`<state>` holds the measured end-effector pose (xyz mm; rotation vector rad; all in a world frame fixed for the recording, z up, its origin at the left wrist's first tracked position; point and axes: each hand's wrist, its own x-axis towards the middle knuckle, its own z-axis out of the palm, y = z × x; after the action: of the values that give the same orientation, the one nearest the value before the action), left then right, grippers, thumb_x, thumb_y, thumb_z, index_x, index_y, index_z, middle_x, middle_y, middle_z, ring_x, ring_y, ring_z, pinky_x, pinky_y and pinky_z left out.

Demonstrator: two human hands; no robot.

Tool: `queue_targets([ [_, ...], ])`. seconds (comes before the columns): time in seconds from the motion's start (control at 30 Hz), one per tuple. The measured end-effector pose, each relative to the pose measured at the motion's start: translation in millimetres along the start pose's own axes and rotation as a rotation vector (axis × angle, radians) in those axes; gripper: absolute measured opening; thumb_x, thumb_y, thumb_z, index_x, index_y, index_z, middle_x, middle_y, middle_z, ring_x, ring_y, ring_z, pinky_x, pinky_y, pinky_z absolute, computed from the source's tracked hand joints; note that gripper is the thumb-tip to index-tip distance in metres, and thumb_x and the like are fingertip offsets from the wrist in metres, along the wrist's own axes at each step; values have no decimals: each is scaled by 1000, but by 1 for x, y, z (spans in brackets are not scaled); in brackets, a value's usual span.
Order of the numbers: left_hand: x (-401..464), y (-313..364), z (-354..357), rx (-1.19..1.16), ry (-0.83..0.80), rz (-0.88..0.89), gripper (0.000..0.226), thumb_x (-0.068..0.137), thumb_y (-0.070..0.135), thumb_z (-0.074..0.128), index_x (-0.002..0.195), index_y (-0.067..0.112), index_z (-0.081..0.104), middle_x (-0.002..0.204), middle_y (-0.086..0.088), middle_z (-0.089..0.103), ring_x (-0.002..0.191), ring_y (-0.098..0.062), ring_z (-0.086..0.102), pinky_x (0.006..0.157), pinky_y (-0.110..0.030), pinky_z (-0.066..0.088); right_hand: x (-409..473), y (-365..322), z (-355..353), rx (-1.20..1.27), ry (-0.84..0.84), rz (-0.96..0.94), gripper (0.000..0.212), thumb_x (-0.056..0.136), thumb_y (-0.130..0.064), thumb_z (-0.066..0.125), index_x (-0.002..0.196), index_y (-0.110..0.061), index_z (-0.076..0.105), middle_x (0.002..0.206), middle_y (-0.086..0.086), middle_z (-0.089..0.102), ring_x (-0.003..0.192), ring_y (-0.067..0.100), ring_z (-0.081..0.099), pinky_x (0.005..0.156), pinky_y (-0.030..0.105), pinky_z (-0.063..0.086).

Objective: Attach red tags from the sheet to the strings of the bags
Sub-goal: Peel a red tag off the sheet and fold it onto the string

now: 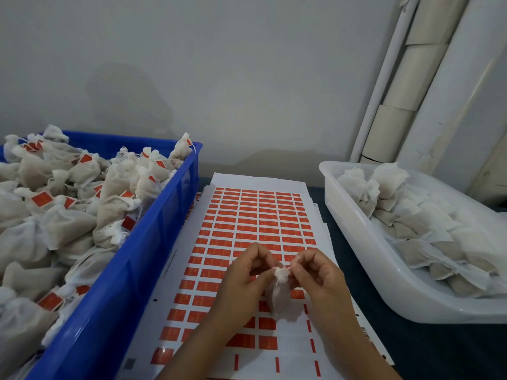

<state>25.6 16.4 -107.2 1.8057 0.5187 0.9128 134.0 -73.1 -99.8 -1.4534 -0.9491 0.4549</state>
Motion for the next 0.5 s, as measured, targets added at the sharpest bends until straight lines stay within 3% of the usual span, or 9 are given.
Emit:
queue_targets([
  [0.23, -2, -1, -1, -31, -119, -15, 19, 91, 8, 53, 87, 26, 52, 86, 22, 61, 90, 2, 59, 71, -10, 49, 2, 1, -3, 71, 56, 67, 7, 90, -8, 52, 87, -9, 59, 73, 1, 69, 71, 19, 67, 67, 23, 56],
  [0.33, -5, 0, 1, -36, -189, -4, 16, 87, 18, 61, 92, 29, 49, 91, 25, 58, 96, 5, 56, 71, -7, 47, 2, -1, -4, 80, 79, 65, 6, 89, -9, 54, 88, -10, 59, 76, 0, 70, 73, 18, 69, 64, 20, 55],
  [0.5, -5, 1, 7, 14, -34, -9, 33, 73, 46, 65, 94, 28, 46, 87, 21, 59, 88, 6, 57, 68, -6, 47, 1, 0, -3, 62, 71, 60, 2, 86, -12, 58, 87, -11, 59, 80, 0, 71, 76, 18, 70, 70, 27, 57],
])
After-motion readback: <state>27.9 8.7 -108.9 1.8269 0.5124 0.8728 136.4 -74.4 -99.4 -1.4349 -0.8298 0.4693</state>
